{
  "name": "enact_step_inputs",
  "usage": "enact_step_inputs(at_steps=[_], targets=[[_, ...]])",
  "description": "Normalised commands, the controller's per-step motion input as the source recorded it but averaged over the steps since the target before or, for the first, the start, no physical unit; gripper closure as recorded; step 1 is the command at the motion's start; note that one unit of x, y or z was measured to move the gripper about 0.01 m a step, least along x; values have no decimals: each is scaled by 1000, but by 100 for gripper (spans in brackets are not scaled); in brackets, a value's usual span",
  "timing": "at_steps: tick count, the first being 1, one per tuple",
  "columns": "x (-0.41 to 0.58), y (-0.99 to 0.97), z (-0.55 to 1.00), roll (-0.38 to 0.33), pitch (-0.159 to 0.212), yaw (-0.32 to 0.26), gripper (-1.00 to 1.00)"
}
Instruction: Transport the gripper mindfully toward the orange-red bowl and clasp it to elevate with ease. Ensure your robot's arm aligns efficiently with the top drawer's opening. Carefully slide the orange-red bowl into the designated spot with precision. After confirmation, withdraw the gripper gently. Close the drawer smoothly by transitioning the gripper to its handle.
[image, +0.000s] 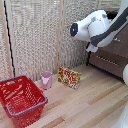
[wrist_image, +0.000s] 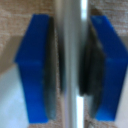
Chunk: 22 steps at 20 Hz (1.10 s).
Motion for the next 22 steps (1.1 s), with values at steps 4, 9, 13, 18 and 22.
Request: enact_step_inputs(at_steps=[4,9,13,18,22], targets=[[418,-355,458,-5,96,-91,100],[391,-471,607,0,100,-38,100],[495,-358,716,-12,111,-56,100],[297,-507,565,-16,95,-3,100],[40,-831,306,5,23,0,100]])
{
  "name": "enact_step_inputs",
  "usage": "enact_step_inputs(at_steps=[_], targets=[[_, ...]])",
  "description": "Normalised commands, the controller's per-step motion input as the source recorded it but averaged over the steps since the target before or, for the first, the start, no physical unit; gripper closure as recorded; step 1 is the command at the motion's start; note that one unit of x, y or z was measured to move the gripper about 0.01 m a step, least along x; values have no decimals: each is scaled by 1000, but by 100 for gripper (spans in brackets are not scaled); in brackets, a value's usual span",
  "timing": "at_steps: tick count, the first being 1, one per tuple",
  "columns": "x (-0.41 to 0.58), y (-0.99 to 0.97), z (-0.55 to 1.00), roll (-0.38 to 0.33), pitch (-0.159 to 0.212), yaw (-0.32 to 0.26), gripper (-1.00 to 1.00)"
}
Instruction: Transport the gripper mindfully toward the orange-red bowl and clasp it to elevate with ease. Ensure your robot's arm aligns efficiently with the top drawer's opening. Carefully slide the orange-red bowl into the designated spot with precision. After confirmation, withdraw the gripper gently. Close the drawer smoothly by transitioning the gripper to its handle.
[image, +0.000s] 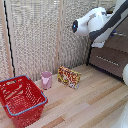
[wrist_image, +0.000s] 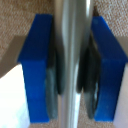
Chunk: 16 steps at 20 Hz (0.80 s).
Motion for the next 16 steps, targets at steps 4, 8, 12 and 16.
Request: enact_step_inputs(at_steps=[4,8,12,16], targets=[[0,-959,203,44,0,8,100],[0,-841,250,83,0,21,100],[0,-366,84,55,0,13,100],[-11,-12,21,0,-2,-1,-100]])
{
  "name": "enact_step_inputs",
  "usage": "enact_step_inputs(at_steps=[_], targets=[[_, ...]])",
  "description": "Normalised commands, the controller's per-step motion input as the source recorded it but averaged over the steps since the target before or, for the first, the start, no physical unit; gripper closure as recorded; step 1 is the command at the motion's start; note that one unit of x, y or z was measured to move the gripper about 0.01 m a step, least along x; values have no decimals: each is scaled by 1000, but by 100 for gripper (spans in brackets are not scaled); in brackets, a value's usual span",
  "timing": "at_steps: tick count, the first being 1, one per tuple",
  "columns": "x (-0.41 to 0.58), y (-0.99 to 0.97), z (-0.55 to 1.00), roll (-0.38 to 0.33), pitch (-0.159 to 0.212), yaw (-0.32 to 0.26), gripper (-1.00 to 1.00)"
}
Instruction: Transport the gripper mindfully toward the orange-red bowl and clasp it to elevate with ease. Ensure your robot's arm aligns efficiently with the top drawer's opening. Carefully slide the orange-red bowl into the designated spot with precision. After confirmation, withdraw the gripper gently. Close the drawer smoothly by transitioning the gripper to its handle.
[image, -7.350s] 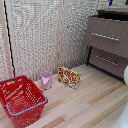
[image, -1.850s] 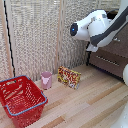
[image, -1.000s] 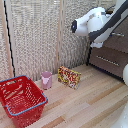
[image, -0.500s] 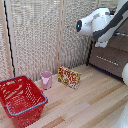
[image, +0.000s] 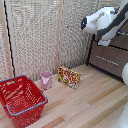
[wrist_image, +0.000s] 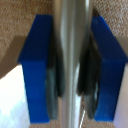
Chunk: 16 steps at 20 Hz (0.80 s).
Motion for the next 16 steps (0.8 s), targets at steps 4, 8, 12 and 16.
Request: enact_step_inputs(at_steps=[4,8,12,16], targets=[[0,110,77,1,0,-3,-100],[50,242,69,7,33,-22,-100],[96,509,0,0,38,-17,-100],[156,485,10,-2,27,-65,-100]])
